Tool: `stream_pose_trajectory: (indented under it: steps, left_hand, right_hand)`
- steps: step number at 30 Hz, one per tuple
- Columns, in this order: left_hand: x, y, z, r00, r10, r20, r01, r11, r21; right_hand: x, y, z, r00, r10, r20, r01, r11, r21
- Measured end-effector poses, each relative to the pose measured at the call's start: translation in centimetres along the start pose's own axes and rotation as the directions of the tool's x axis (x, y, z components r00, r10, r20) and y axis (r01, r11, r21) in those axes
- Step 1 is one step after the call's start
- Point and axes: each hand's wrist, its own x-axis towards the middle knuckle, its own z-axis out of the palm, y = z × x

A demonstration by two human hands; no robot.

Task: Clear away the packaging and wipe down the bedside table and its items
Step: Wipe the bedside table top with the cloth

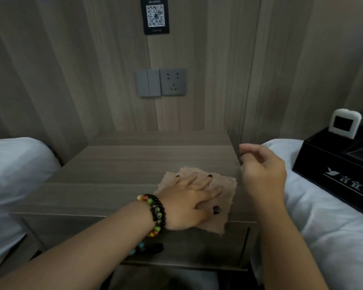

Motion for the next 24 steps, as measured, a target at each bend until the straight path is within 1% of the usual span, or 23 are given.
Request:
stream_pose_trajectory:
  steps: [2, 5, 7, 9, 11, 13, 15, 17, 19, 22, 24]
  left_hand:
    - [2.1, 1.1, -0.2, 1.0, -0.015, -0.006, 0.015, 1.0, 0.015]
    - [5.9, 1.0, -1.0, 0.998, -0.059, 0.021, 0.058, 0.997, 0.051]
    - [8.4, 0.5, -1.7, 0.996, -0.078, 0.035, 0.075, 0.994, 0.078]
    - [10.8, -0.1, -2.4, 0.994, -0.097, 0.043, 0.092, 0.991, 0.096]
    - [13.4, -0.8, -2.9, 0.993, -0.115, 0.038, 0.11, 0.988, 0.109]
    - [16.5, -2.1, -3.2, 0.993, -0.116, 0.01, 0.114, 0.983, 0.146]
    - [19.5, -3.7, -3.4, 0.991, -0.13, 0.011, 0.126, 0.976, 0.179]
    - [21.9, -5.1, -3.4, 0.987, -0.158, 0.016, 0.152, 0.973, 0.174]
    - [23.7, -6.1, -3.6, 0.985, -0.173, -0.009, 0.172, 0.971, 0.165]
    - [25.7, -7.9, -4.1, 0.974, -0.223, -0.024, 0.224, 0.964, 0.14]
    - [26.3, -9.2, -4.1, 0.978, -0.207, -0.009, 0.206, 0.968, 0.144]
  right_hand:
    - [0.7, 0.1, 0.0, 0.999, 0.025, -0.023, -0.024, 0.999, 0.02]
    - [2.3, 0.0, 0.1, 0.999, 0.044, -0.007, -0.044, 0.998, -0.047]
    - [3.9, 0.3, 0.2, 0.993, 0.112, 0.038, -0.103, 0.978, -0.182]
    - [5.5, 1.0, 0.4, 0.976, 0.201, 0.087, -0.166, 0.938, -0.305]
    - [6.8, 1.7, 0.7, 0.952, 0.274, 0.136, -0.197, 0.888, -0.415]
    - [7.7, 2.3, 1.1, 0.932, 0.289, 0.217, -0.151, 0.858, -0.491]
    - [8.8, 2.9, 1.5, 0.918, 0.278, 0.283, -0.112, 0.866, -0.487]
    - [9.7, 3.3, 1.8, 0.901, 0.285, 0.327, -0.093, 0.863, -0.496]
    - [10.6, 3.4, 2.1, 0.886, 0.283, 0.366, -0.038, 0.832, -0.553]
    - [11.1, 3.7, 2.2, 0.898, 0.277, 0.343, -0.035, 0.82, -0.571]
    - [11.2, 3.9, 2.3, 0.905, 0.257, 0.34, -0.023, 0.826, -0.563]
